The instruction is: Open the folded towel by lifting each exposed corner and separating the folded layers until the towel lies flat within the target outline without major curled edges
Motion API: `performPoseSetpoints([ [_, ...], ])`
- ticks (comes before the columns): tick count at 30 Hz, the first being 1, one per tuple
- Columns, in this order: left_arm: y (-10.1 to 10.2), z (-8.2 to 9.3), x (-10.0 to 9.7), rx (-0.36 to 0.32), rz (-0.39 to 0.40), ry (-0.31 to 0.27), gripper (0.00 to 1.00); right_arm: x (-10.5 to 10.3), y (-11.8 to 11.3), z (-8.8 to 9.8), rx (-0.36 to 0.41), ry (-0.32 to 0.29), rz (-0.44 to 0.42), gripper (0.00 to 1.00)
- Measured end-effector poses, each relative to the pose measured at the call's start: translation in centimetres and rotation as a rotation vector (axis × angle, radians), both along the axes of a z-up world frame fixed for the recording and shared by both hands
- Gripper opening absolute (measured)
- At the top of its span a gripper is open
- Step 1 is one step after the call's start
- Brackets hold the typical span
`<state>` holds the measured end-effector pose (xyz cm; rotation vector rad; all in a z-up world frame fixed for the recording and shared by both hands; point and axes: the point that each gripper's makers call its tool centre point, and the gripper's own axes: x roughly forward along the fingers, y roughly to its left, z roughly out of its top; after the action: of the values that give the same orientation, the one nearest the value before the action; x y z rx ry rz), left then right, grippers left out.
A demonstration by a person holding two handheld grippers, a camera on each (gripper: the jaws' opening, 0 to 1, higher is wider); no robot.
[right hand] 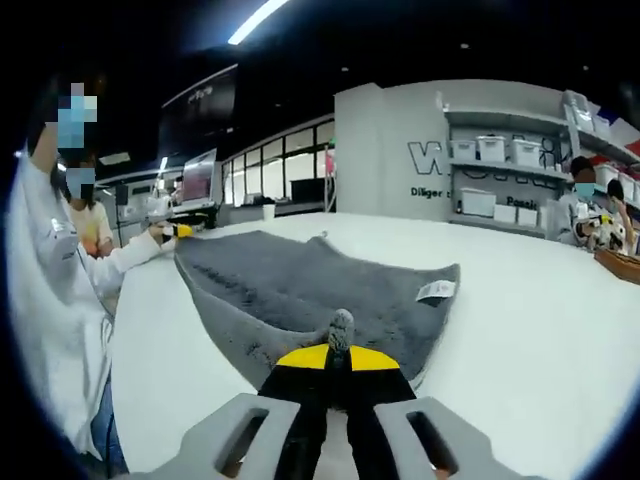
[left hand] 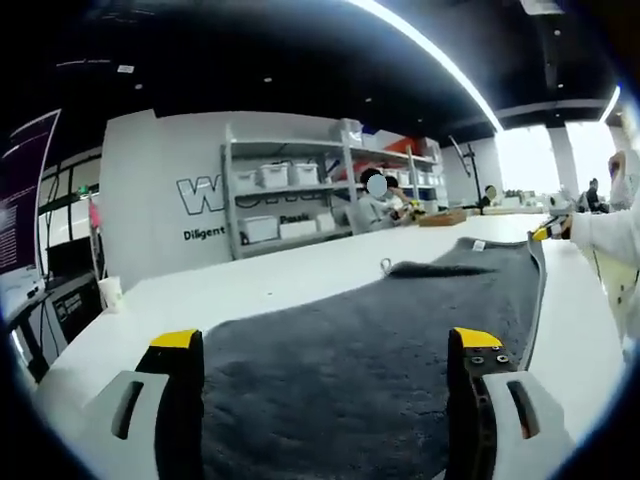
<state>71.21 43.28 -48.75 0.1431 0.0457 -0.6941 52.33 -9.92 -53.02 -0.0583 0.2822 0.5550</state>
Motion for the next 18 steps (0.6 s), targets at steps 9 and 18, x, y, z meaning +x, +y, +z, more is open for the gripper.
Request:
performPoseSetpoints([
  [9,0.4,0.5,0.1,-0.014,0.013,-0.015,1.00,-2.2,0.6,-1.9,-0.047,0.062,0.005,0.00],
  [18,0.2,0.6,-0.2,-0.021,0.005,-0.017,1.00,-3.5,0.1,0.6,-0.005,-0.040,-0.031,0.05],
])
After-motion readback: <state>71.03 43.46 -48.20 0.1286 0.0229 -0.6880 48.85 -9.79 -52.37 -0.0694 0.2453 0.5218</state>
